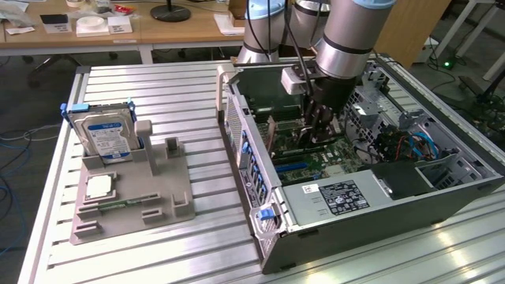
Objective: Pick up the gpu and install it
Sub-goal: 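Insert the gpu into the slot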
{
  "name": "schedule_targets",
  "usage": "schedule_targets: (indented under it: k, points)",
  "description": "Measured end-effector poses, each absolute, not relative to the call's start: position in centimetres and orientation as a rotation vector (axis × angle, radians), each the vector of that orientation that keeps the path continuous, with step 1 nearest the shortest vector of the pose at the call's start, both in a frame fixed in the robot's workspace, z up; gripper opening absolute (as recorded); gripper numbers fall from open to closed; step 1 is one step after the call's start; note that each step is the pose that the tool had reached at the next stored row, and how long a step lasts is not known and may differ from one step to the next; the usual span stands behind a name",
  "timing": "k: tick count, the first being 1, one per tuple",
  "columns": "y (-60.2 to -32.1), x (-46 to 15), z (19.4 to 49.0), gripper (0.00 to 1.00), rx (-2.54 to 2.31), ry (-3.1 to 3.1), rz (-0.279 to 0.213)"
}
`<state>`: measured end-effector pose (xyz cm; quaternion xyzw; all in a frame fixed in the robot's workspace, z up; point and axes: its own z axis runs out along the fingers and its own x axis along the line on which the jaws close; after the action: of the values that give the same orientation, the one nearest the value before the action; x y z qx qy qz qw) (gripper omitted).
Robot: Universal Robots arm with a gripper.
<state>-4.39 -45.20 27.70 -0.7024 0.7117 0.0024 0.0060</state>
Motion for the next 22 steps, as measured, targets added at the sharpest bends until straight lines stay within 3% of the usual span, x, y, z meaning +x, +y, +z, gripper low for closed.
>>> schedule_targets:
  k: [22]
  points:
    - [-45.5,-5.2,25.3,0.28,-2.200,2.226,0.007]
